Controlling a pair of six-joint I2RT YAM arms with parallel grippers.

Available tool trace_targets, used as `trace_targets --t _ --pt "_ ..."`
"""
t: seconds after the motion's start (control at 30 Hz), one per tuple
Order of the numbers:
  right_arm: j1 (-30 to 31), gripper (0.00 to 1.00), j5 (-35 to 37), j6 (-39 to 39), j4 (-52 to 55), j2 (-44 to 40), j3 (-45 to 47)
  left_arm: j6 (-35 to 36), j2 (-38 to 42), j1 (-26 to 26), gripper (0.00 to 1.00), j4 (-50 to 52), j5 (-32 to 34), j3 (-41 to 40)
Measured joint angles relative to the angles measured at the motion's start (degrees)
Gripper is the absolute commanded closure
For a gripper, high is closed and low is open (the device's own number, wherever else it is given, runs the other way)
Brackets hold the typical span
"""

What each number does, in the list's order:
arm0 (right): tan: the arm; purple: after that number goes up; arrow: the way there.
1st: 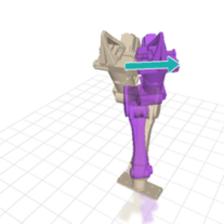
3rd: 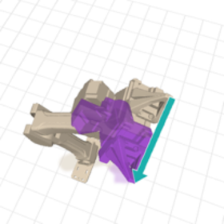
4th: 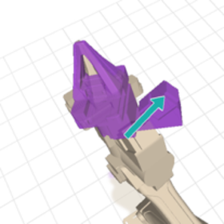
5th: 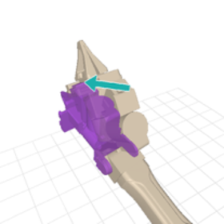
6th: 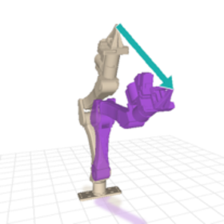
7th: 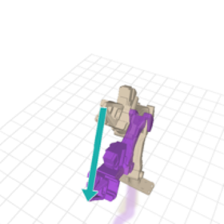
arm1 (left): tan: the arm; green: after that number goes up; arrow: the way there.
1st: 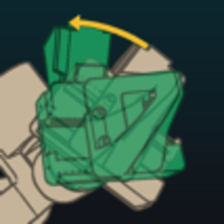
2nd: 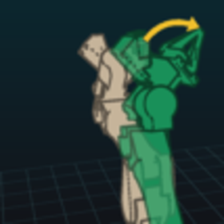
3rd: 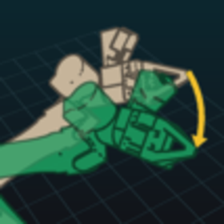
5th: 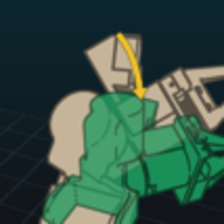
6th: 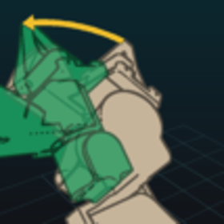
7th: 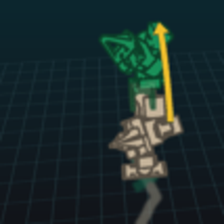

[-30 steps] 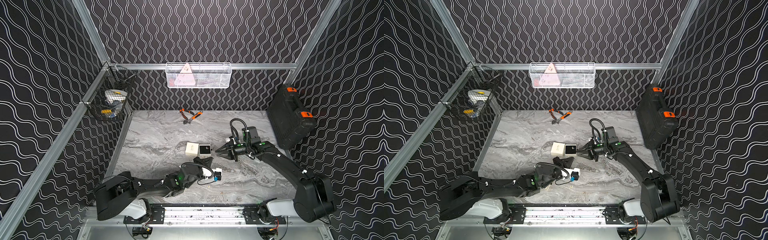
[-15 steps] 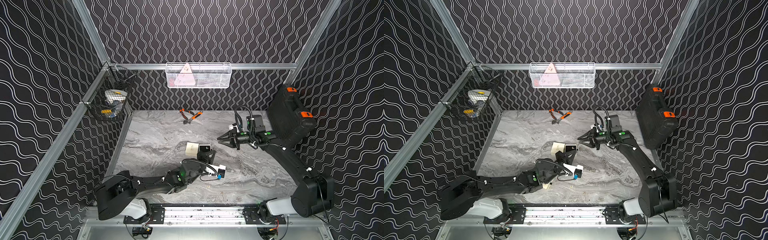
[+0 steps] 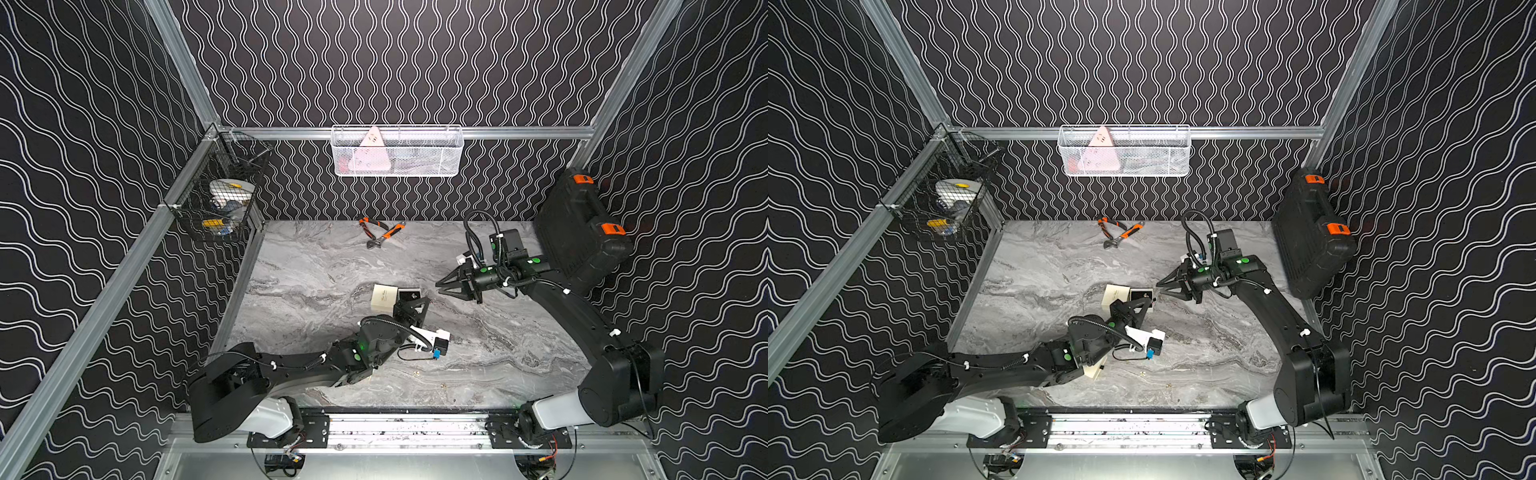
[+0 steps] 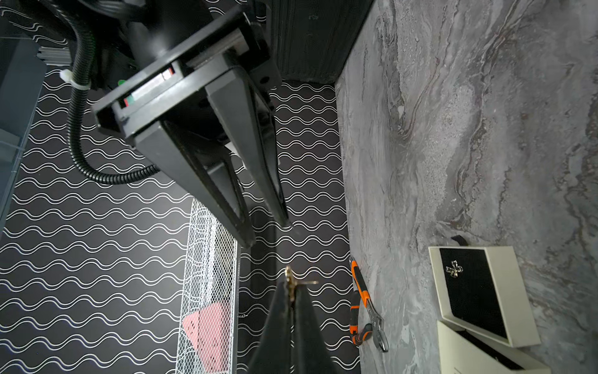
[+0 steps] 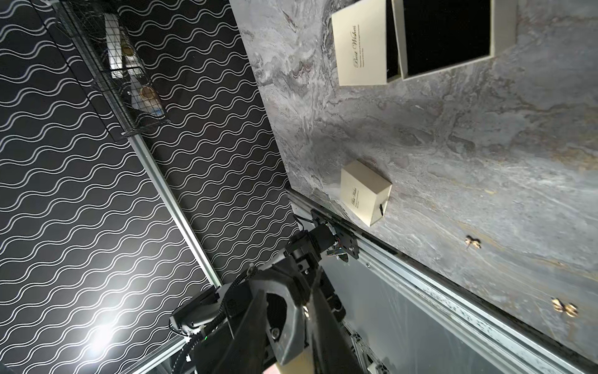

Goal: Place the earrings into the drawer-style jewelry box
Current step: Pick up the earring from the center of the board.

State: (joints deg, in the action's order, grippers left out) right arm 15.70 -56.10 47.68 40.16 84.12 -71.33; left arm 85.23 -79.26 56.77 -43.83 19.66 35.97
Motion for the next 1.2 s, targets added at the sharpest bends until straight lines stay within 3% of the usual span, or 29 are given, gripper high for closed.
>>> trace_targets --t 0.27,0.67,1.2 --pt "0.0 0.80 -3.0 -1.4 1.0 -0.3 1.7 0.6 0.1 -0.5 1.00 0.1 0.0 0.0" --pt "0.0 0.82 -10.3 8.6 -22.1 -5.6 15.6 0.3 0.3 -0.5 1.00 0.0 0.2 0.0" --pt "0.4 0.86 -11.5 13.6 -32.8 -5.9 18.9 0.1 0.5 -0.5 1.00 -0.1 0.4 0.0"
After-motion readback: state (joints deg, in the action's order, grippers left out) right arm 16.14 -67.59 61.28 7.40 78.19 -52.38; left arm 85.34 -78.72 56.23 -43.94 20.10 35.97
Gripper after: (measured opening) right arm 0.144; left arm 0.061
